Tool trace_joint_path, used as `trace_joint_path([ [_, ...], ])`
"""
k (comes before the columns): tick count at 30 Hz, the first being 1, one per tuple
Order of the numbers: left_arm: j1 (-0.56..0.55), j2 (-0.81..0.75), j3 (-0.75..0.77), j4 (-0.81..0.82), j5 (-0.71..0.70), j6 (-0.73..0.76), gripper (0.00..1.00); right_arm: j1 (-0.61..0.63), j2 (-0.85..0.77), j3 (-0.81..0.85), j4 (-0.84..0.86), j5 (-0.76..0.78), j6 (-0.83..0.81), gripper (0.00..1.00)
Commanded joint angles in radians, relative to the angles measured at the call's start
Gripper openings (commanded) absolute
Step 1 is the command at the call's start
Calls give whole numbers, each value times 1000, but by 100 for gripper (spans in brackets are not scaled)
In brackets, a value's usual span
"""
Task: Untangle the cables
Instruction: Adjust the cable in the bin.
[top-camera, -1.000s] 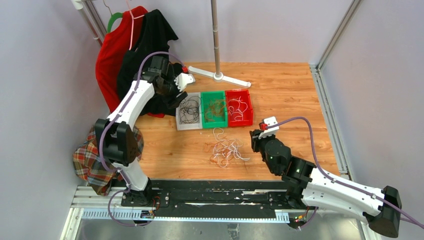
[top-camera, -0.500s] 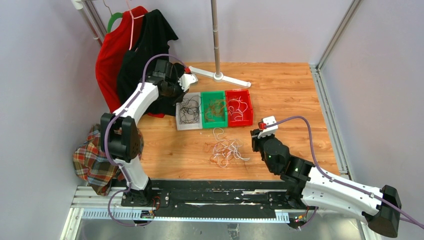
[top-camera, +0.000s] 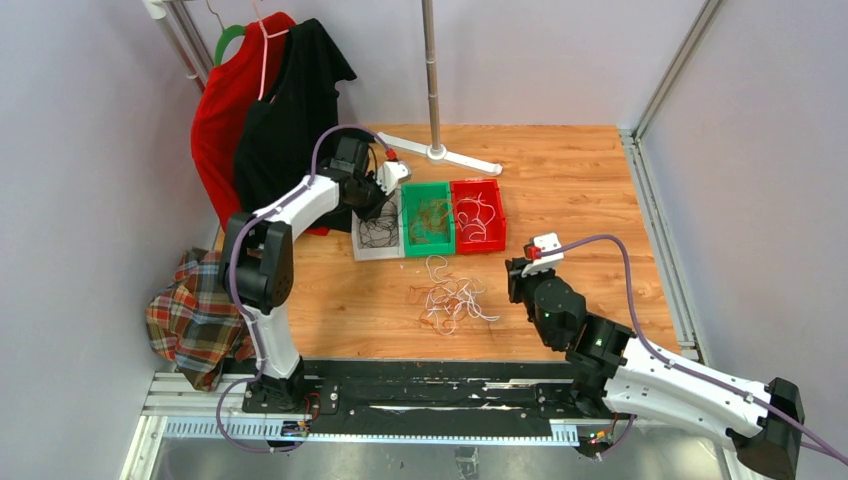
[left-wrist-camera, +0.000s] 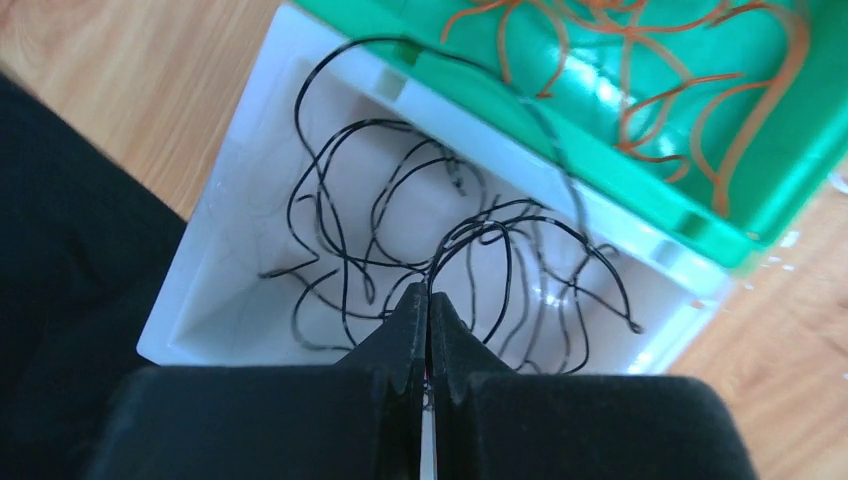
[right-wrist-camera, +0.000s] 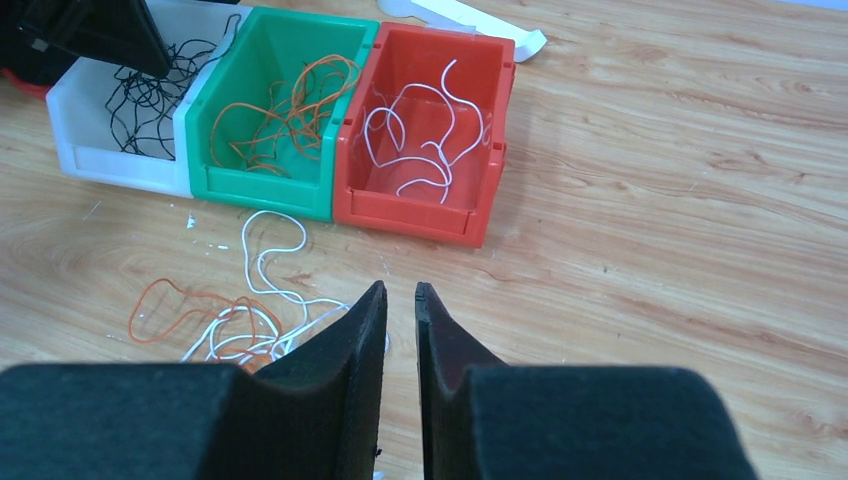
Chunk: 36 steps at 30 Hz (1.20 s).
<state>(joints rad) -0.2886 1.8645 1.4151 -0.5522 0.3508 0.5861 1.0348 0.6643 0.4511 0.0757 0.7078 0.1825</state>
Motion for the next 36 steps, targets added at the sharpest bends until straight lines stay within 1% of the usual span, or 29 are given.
trace_joint_path([
  [1,0,35,-41,148,-151,-22,1,-17,-21,-21,-11,16,1,17],
  [4,-10,60,-62,186,-197,-15,1,-20,-17,-22,-10,15,6,16],
  [7,-25,75,-67,185,-219,-4,1,-21,-7,-18,-10,9,8,15],
  [9,-30,67,-64,172,-213,-6,5,-23,0,-14,-11,8,9,15],
  [11,-30,52,-40,131,-190,-12,14,-25,6,-7,-9,6,7,15],
  [14,-30,11,-9,72,-164,-22,37,-28,8,2,-5,1,-2,15],
  [17,-29,-30,30,-4,-132,-21,51,-31,2,9,-2,-6,-13,15],
  [21,-30,-96,76,-114,-95,8,64,-33,-10,11,-2,-11,-25,15],
  [23,-30,-117,106,-172,-99,17,66,-35,-19,11,-4,-13,-27,17],
  [24,-30,-125,124,-202,-104,22,73,-35,-25,10,-6,-15,-27,19],
  [25,-30,-133,145,-234,-108,22,76,-36,-29,11,-8,-16,-28,20],
  [27,-30,-150,167,-265,-101,15,77,-37,-34,11,-13,-16,-27,24],
  [29,-30,-162,174,-274,-62,-11,77,-38,-34,11,-19,-17,-23,29],
  [33,-57,-179,194,-332,12,-73,98,-41,-9,22,-42,-57,-14,38],
  [36,-85,-209,171,-367,37,-98,98,-41,32,29,-59,-143,12,43],
])
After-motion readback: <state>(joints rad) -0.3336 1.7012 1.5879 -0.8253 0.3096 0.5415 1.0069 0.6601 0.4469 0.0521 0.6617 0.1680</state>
